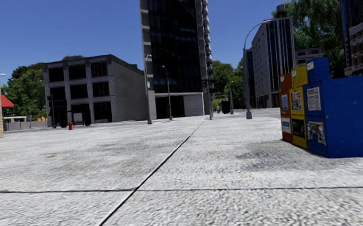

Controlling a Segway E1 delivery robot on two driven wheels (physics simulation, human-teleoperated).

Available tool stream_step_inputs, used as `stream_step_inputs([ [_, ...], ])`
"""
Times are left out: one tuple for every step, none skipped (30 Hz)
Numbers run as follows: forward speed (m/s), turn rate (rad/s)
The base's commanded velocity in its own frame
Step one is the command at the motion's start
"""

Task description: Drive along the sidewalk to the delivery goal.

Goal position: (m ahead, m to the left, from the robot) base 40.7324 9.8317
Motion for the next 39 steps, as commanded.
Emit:
stream_step_inputs([
  [2.00,0.31],
  [2.00,0.36],
  [2.00,0.36],
  [2.00,0.37],
  [2.00,0.38],
  [2.00,0.38],
  [2.00,0.38],
  [2.00,0.38],
  [2.00,0.38],
  [2.00,0.38],
  [2.00,0.38],
  [2.00,0.38],
  [2.00,0.38],
  [2.00,0.36],
  [2.00,0.36],
  [2.00,0.21],
  [2.00,0.00],
  [2.00,0.00],
  [2.00,0.00],
  [2.00,0.00],
  [2.00,0.00],
  [2.00,0.00],
  [2.00,0.00],
  [2.00,0.00],
  [2.00,0.00],
  [2.00,0.00],
  [2.00,0.00],
  [2.00,0.00],
  [2.00,0.00],
  [2.00,0.00],
  [2.00,0.00],
  [2.00,0.00],
  [2.00,0.00],
  [2.00,0.00],
  [2.00,0.00],
  [2.00,0.00],
  [2.00,-0.03],
  [2.00,-0.03],
  [2.00,-0.11],
])
